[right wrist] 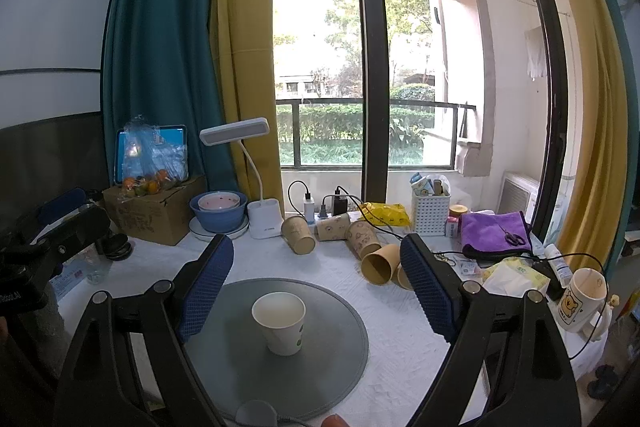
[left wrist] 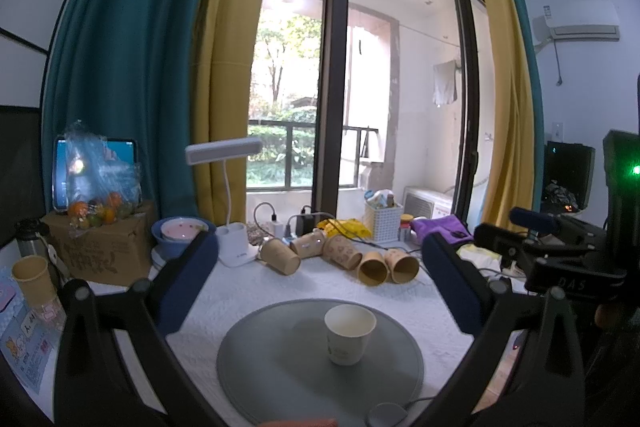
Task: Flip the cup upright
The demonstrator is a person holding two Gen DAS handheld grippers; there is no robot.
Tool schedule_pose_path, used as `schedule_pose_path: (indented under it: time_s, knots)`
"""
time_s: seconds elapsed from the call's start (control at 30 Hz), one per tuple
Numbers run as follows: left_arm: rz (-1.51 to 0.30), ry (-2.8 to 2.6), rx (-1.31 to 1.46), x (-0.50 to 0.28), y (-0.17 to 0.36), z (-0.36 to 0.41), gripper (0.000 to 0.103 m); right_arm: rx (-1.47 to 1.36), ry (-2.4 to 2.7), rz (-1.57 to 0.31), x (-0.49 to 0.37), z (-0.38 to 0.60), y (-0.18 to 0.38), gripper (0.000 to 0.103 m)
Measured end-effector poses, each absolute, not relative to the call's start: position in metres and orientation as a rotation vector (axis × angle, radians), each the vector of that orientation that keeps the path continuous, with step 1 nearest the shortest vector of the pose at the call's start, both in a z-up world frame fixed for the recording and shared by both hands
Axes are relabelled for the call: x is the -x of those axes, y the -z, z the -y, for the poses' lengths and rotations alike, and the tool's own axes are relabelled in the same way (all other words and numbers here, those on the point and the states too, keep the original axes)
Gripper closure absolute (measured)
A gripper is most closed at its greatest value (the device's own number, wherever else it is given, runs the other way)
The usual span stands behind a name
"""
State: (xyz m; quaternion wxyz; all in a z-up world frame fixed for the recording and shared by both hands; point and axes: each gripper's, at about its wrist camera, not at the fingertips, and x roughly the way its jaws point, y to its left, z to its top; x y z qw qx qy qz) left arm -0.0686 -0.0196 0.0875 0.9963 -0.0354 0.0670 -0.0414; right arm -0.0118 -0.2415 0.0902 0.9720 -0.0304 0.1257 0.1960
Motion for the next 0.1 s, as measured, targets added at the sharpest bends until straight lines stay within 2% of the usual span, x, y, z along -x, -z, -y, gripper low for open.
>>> schedule_pose_path:
  time_s: [0.1]
  knots:
    - [-0.134, 0.081, 0.075, 0.0684, -0.0857, 0.0206, 0.001, 0.066, -0.4, -0.257, 0.0111, 0.2407, -0.0891, 0.015]
